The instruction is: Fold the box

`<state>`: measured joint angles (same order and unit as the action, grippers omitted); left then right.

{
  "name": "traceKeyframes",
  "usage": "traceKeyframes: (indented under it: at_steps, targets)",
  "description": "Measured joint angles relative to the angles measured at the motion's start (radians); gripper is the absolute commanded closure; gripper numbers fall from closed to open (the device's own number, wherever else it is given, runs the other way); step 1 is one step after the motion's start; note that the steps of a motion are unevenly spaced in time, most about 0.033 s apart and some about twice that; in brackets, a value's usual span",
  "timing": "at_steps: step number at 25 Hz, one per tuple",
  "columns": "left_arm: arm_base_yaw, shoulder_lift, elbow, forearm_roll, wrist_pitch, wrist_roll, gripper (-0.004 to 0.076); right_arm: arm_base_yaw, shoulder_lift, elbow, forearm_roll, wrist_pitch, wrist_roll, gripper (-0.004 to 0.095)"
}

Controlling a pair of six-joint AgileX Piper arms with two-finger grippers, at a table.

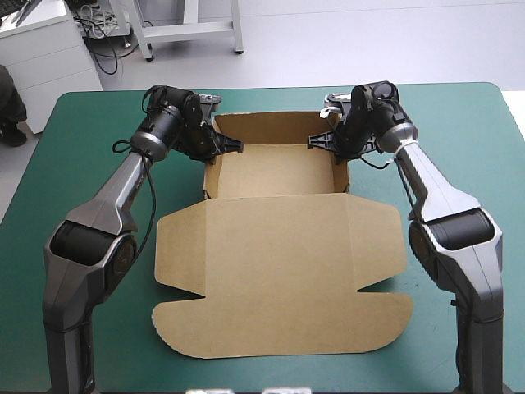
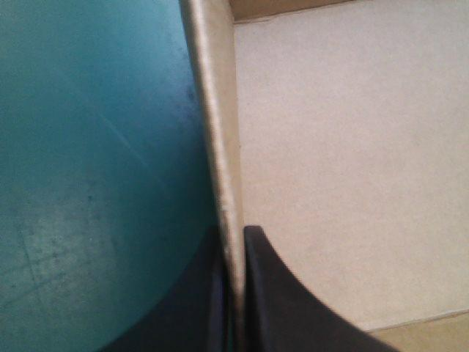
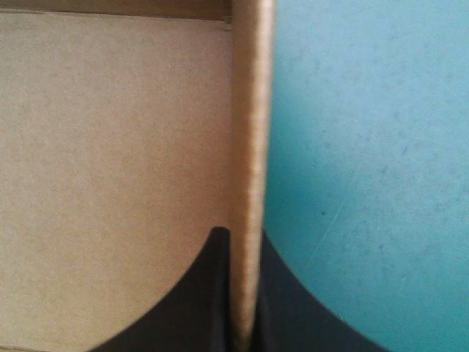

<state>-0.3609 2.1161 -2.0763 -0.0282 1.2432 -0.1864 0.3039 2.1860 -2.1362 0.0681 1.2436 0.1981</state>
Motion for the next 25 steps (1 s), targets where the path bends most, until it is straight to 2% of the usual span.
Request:
traceKeyframes:
  at_steps: [6,8,10,11,12,13,16,19,25]
  targets:
    - [0.0,0.008,0.0,0.009,0.0,0.0,0.0755,0.0,0.01,0.0,0.005,-0.001,-0.018,0.0924]
    - [0.0,0.008,0.0,0.012,0.001,-0.001,0.0723,0.0,0.01,0.0,0.006,-0.001,-0.019,0.0876]
    - [0.0,0.009,0.0,0.015,0.0,0.003,0.0589,0.0,0.01,0.0,0.008,-0.003,-0.022,0.0751]
    - [0.0,0.009,0.0,0.017,0.002,0.009,0.0461,0.0,0.01,0.0,0.011,-0.003,-0.026,0.0657]
    - [0.0,0.009,0.0,0.019,0.002,0.019,0.0421,0.0,0.01,-0.001,0.021,-0.004,-0.032,0.0632]
    - [0.0,0.01,0.0,0.019,0.002,0.022,0.035,0.001,0.01,-0.001,0.025,-0.005,-0.034,0.0591]
    - [-0.001,0.01,0.0,0.019,-0.003,0.029,0.0253,0.002,0.006,-0.002,0.031,-0.008,-0.037,0.0489]
    - [-0.001,0.005,0.0,0.021,-0.003,0.037,0.0253,0.002,-0.011,-0.002,0.027,-0.007,-0.038,0.0436]
    - [-0.001,-0.063,0.0,0.036,0.0,0.051,0.0253,0.002,-0.064,-0.002,0.014,-0.004,-0.04,0.0402]
